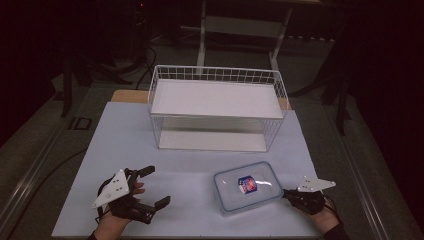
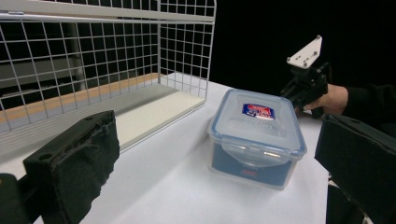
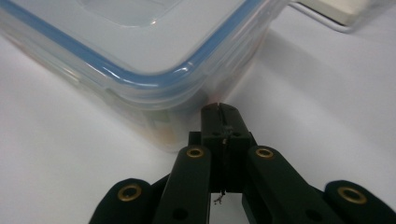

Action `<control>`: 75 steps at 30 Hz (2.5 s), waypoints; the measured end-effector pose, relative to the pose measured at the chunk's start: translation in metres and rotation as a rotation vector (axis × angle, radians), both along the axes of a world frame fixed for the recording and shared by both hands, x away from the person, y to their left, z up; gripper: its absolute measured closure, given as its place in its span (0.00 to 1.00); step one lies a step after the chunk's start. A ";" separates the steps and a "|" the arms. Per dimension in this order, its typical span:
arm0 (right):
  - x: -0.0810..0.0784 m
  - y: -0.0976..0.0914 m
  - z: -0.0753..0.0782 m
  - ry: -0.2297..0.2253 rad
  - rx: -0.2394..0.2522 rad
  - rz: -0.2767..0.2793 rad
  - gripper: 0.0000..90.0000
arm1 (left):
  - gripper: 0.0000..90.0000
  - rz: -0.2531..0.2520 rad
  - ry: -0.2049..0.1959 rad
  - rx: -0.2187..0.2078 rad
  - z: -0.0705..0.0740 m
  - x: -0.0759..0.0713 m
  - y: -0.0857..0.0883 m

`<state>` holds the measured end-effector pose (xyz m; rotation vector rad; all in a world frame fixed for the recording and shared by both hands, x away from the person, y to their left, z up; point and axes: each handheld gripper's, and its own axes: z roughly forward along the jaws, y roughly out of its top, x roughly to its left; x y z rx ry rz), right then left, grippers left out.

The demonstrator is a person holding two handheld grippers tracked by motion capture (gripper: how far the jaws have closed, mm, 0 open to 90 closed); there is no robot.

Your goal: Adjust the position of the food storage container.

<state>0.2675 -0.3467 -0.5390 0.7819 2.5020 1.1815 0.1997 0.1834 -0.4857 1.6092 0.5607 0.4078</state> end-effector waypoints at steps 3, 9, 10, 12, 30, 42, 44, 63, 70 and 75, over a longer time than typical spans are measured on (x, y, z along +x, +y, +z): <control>-0.002 0.009 0.000 0.009 0.009 0.041 1.00 | 0.00 0.000 0.000 -0.002 0.000 0.000 0.000; -0.006 0.020 0.002 0.009 -0.003 0.089 1.00 | 0.00 -0.001 0.001 0.002 -0.001 0.000 0.000; -0.007 0.019 0.002 0.008 0.001 0.087 1.00 | 0.00 0.001 0.000 0.003 -0.001 0.000 0.000; -0.009 0.015 0.005 0.011 0.004 0.087 1.00 | 0.00 0.001 0.001 0.002 -0.001 0.000 0.000; -0.017 0.032 0.011 0.027 0.027 0.170 1.00 | 0.00 -0.006 0.013 0.014 -0.002 0.001 -0.002; -0.009 0.062 0.012 0.032 0.022 0.255 1.00 | 0.00 -0.008 0.020 0.019 -0.003 0.002 -0.003; -0.009 0.065 0.012 0.031 0.017 0.262 1.00 | 0.00 -0.008 0.022 0.021 -0.003 0.002 -0.004; 0.001 0.073 0.021 0.001 0.013 0.243 0.99 | 0.00 -0.008 0.051 0.030 -0.004 0.004 -0.003; -0.019 0.060 0.060 -0.102 0.137 0.149 0.63 | 0.00 0.012 0.102 0.034 0.002 0.007 -0.005; -0.026 0.060 0.078 -0.113 0.252 0.110 0.22 | 0.00 0.005 0.145 0.048 0.007 0.010 -0.011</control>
